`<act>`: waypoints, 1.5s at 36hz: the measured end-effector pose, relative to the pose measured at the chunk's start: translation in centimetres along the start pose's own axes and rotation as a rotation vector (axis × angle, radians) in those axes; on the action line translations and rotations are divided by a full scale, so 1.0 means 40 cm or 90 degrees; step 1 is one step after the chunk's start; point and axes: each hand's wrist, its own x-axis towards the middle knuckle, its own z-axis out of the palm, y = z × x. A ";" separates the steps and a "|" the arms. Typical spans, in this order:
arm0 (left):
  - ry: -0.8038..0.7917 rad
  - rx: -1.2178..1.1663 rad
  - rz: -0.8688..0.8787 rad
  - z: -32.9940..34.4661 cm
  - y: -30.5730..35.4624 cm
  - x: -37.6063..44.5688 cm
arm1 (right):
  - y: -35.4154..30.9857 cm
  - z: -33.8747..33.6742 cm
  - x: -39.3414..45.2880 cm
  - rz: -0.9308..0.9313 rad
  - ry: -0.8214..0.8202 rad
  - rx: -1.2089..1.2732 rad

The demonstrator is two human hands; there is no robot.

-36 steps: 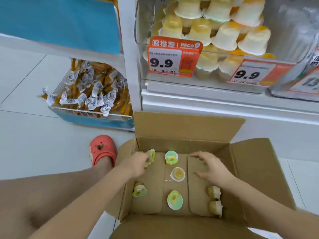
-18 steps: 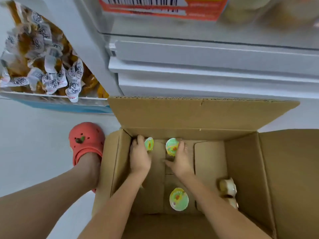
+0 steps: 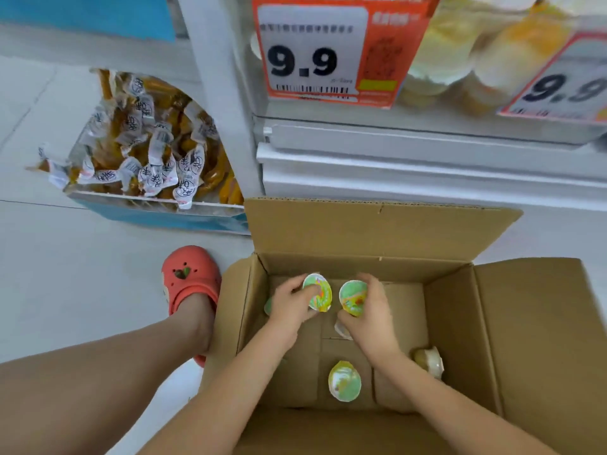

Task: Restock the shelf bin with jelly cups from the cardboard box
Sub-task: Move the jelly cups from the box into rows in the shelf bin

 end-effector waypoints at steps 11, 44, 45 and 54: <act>-0.227 0.064 0.104 0.029 0.271 -0.354 | -0.305 -0.374 -0.147 -0.304 -0.049 -0.169; -0.499 -0.075 0.110 0.036 0.394 -0.532 | -0.468 -0.528 -0.189 -0.328 -0.168 0.105; -0.489 -0.066 0.121 0.035 0.393 -0.534 | -0.470 -0.526 -0.188 -0.325 -0.161 0.108; -0.415 -0.108 0.149 0.031 0.406 -0.556 | -0.495 -0.526 -0.194 -0.335 -0.195 0.155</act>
